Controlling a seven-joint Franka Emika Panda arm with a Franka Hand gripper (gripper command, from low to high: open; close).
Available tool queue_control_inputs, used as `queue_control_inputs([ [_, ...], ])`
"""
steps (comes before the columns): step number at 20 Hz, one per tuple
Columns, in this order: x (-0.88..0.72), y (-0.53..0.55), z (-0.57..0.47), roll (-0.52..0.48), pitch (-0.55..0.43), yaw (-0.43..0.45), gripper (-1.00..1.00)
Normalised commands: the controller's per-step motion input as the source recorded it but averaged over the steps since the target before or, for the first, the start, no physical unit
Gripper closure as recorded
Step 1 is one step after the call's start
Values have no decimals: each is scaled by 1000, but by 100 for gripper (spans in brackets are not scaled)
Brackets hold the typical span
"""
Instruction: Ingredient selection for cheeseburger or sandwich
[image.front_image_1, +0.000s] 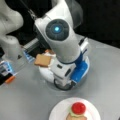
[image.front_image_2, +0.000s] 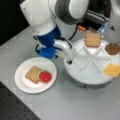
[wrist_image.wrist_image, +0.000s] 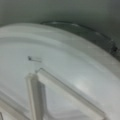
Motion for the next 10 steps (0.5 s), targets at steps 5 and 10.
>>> queue_control_inputs([
  [5, -556, 403, -53, -343, -177, -125, -100],
  [10, -535, 229, -136, -236, -198, -43, -100],
])
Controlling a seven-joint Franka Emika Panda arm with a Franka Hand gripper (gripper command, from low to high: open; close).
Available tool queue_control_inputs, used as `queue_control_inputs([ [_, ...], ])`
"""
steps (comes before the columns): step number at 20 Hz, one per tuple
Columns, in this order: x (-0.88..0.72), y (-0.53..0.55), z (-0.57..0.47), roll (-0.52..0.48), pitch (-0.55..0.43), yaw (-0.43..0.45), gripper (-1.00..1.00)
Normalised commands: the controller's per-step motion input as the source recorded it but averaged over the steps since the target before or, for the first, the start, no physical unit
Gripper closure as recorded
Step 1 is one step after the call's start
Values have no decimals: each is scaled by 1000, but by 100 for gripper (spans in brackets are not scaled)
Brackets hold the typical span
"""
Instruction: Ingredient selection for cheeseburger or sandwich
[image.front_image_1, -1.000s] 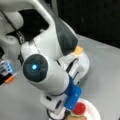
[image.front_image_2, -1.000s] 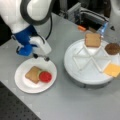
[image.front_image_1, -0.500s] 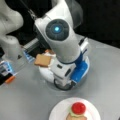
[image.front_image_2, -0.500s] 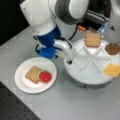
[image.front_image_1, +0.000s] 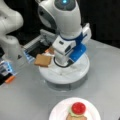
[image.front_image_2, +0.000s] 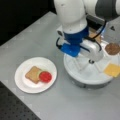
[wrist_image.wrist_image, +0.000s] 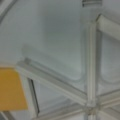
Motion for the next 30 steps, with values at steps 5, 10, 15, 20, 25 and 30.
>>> queue_control_inputs([
  [5, -434, 124, -202, -289, -208, 7, -100],
  [10, -378, 151, -197, -328, -171, 46, -100],
  [15, -313, 86, -202, -213, -220, 55, -100],
  [20, -315, 24, -195, -182, -247, 46, -100],
  [25, -373, -32, -145, -154, -256, 92, -100],
  [30, -430, -56, -92, -131, -255, 115, -100],
])
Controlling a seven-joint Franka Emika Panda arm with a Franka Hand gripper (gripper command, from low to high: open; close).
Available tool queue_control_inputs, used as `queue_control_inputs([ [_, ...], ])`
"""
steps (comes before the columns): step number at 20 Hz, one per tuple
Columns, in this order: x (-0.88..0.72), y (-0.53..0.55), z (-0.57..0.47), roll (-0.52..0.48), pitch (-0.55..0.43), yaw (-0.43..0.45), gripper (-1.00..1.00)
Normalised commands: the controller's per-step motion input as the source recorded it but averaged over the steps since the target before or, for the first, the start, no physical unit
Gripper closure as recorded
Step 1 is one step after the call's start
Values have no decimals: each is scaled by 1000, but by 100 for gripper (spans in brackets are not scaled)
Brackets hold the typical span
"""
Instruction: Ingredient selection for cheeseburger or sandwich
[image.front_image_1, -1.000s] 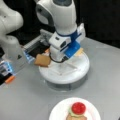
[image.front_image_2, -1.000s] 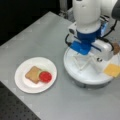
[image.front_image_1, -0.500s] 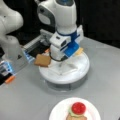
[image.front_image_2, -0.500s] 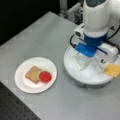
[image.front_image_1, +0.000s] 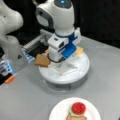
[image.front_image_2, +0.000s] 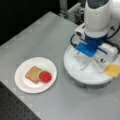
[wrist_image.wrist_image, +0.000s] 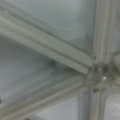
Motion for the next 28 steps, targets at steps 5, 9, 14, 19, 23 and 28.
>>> queue_control_inputs([
  [5, -375, -60, -141, -105, -255, 145, -100],
  [9, -293, -94, -180, -87, -257, 180, -100],
  [14, -256, -141, -156, -74, -253, 209, -100],
  [19, -248, -157, -128, -54, -242, 215, -100],
  [23, -216, -113, -109, -42, -236, 191, -100],
  [28, -147, -50, -102, -34, -231, 136, -100],
])
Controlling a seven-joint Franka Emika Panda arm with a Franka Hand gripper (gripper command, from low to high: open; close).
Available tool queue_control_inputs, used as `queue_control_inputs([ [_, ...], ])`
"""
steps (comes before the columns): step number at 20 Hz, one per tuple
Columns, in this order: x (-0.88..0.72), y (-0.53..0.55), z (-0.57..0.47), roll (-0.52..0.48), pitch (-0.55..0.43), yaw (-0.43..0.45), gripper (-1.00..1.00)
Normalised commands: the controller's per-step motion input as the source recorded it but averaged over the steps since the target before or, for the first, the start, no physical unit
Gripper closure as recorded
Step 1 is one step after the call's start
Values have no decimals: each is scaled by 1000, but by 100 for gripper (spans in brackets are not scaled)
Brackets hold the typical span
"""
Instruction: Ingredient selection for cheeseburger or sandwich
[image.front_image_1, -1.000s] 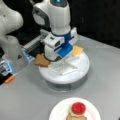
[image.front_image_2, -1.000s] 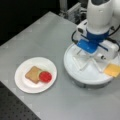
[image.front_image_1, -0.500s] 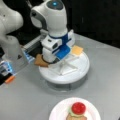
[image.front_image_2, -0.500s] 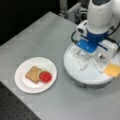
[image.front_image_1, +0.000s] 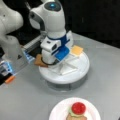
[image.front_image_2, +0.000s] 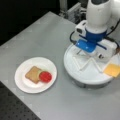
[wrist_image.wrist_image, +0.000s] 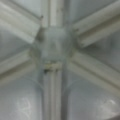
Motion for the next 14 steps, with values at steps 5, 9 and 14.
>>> queue_control_inputs([
  [5, -45, 28, -114, -20, -210, 66, -100],
  [9, 9, 47, -137, -16, -170, 38, -100],
  [14, 14, 22, -150, -22, -139, 35, -100],
])
